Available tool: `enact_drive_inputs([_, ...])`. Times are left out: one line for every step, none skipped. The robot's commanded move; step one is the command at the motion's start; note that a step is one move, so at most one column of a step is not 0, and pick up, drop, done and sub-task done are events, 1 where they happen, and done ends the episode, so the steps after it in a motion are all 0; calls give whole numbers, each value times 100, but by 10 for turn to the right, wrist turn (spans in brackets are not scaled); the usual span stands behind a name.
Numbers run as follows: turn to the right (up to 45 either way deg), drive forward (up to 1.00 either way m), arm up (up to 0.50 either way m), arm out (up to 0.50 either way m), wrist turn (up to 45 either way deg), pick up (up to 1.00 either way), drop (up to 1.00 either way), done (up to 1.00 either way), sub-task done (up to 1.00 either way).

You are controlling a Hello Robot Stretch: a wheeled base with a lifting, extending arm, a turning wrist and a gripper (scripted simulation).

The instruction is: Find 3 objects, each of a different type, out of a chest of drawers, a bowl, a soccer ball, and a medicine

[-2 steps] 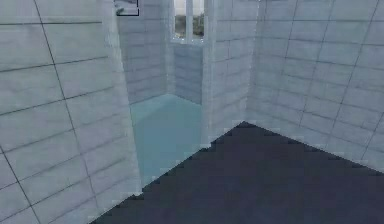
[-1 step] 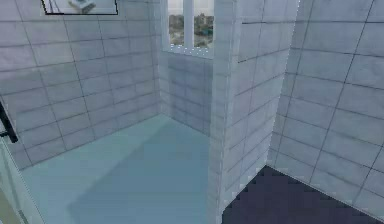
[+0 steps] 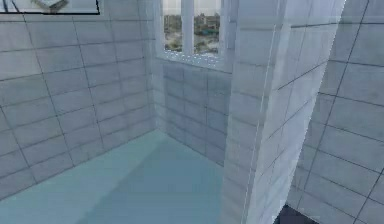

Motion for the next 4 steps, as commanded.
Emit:
enact_drive_inputs([-360, 0, 0, 0, 0, 0, 0, 0, 0])
enact_drive_inputs([0, 100, 0, 0, 0, 0, 0, 0, 0])
enact_drive_inputs([-180, 0, 0, 0, 0, 0, 0, 0, 0])
enact_drive_inputs([0, 5, 0, 0, 0, 0, 0, 0, 0])
